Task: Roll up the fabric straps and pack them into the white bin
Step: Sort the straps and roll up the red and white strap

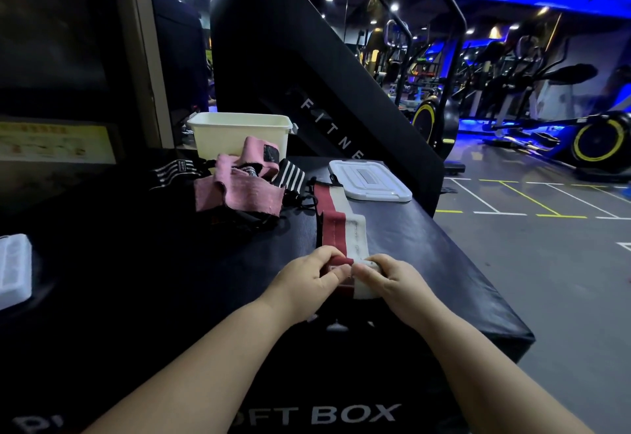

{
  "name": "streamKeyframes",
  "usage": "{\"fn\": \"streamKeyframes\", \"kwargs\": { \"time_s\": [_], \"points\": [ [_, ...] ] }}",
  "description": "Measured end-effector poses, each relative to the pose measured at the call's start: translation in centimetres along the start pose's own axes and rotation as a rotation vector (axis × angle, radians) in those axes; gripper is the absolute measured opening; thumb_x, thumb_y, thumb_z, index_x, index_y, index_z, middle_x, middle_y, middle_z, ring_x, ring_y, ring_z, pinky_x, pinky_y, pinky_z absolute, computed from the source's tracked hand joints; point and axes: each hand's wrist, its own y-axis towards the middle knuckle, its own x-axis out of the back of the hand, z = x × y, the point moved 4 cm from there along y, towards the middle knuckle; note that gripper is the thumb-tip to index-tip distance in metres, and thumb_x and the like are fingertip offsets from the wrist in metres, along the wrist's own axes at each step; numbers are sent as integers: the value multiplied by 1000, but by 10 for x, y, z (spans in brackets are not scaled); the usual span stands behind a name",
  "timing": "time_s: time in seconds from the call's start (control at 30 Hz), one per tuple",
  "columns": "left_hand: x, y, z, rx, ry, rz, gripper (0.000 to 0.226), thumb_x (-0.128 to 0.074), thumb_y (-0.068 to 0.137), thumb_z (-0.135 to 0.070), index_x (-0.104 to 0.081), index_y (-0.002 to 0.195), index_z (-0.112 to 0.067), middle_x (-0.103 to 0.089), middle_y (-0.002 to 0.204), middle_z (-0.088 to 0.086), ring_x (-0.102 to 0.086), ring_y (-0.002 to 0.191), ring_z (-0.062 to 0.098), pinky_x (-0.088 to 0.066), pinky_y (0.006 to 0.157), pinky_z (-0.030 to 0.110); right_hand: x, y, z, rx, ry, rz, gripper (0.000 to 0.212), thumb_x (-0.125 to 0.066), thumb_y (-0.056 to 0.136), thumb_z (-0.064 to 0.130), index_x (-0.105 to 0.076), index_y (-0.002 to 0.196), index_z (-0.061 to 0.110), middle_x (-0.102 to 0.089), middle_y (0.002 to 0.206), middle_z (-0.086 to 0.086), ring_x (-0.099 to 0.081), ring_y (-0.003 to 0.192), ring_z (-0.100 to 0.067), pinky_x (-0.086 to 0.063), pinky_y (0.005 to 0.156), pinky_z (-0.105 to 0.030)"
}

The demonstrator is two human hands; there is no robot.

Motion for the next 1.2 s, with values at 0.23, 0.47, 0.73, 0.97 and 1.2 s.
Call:
{"fn": "streamKeyframes", "kwargs": {
  "time_s": [0.23, 0.47, 0.73, 0.97, 1.2],
  "points": [
    [-4, 2, -3, 58, 129, -25, 30, -40, 96, -56, -52, 114, -35, -66, 107, -8, -58, 104, 19, -44, 88, 32, 8, 13, -3, -11, -24, -90, 25, -64, 86, 51, -59, 98, 29, -61, 97, 10, -58, 86, -1, -44, 70, -20],
    [-7, 2, -3, -13, 178, -28, 32, -38, 97, -56, -51, 116, -34, -63, 112, -5, -55, 108, 18, -43, 90, 33, 21, 63, -8, -139, -28, -39, 31, -52, 96, 44, -67, 91, 17, -69, 88, 5, -61, 67, -8, -51, 67, -28],
    [-8, 5, -2, -39, 217, -19, 34, -35, 98, -53, -50, 118, -30, -58, 119, -11, -45, 119, 10, -37, 100, 32, 11, 112, -9, -239, -93, 12, 48, -61, 88, 50, -61, 75, 5, -61, 71, -5, -59, 56, -13, -46, 50, -24],
    [-9, 11, 1, -11, 238, -12, 36, -32, 98, -56, -50, 117, -30, -60, 118, -8, -48, 118, 12, -39, 98, 34, 6, 136, -7, -331, -95, 66, 50, -73, 78, 55, -53, 64, 11, -43, 53, -1, -44, 48, -15, -34, 41, -21],
    [-9, 10, 1, 0, 256, -3, 37, -32, 99, -55, -49, 117, -28, -61, 116, -7, -49, 116, 14, -39, 96, 33, -5, 149, -20, -352, -101, 154, 31, -77, 79, 36, -63, 78, 9, -56, 68, -8, -48, 58, -18, -35, 55, -26]
  ]
}}
